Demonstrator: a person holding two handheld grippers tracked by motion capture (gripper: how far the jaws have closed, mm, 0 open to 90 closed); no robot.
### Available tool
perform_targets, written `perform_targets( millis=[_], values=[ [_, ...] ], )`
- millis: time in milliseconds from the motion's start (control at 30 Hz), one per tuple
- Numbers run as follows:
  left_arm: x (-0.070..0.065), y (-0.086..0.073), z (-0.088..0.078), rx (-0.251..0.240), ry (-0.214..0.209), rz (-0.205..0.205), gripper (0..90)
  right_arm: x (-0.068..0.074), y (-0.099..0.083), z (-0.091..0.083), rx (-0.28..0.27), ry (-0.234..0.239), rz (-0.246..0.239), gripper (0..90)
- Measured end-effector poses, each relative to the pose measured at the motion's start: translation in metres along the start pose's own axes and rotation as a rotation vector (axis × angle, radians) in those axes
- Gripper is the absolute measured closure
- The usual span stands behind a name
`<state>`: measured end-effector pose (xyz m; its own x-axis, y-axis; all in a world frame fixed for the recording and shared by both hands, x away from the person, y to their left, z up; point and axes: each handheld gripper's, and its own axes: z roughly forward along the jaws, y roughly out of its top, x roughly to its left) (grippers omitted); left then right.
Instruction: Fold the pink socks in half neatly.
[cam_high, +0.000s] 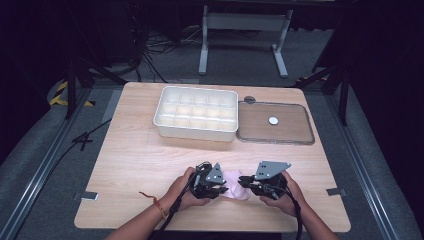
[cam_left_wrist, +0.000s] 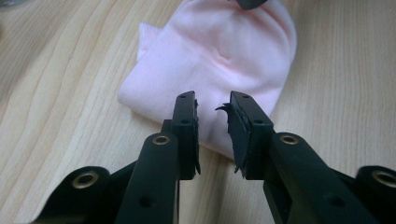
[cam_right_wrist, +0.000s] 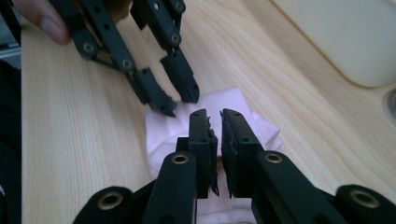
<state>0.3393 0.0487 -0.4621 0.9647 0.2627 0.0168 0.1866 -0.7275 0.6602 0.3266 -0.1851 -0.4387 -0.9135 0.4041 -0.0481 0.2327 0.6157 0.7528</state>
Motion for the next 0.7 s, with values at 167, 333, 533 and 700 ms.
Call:
perform_targets(
  millis=[167,333,533,700],
  values=[
    [0.001,-0.005,0.001,0.016,0.002,-0.007,72.1,0.001,-0.003,0.008,0.057,-0.002,-0.022,82.6],
    [0.002,-0.006,0.002,0.010,-0.004,-0.020,72.2,-0.001,-0.008,0.011,0.091,-0.012,-0.029,82.2],
    [0.004,-0.009,0.002,-0.007,-0.018,-0.033,72.8,-0.005,-0.014,0.013,0.126,0.000,-0.017,80.7],
    [0.005,-0.012,0.002,-0.021,-0.025,-0.042,73.0,-0.004,-0.014,0.010,0.137,-0.008,-0.034,79.4]
  ],
)
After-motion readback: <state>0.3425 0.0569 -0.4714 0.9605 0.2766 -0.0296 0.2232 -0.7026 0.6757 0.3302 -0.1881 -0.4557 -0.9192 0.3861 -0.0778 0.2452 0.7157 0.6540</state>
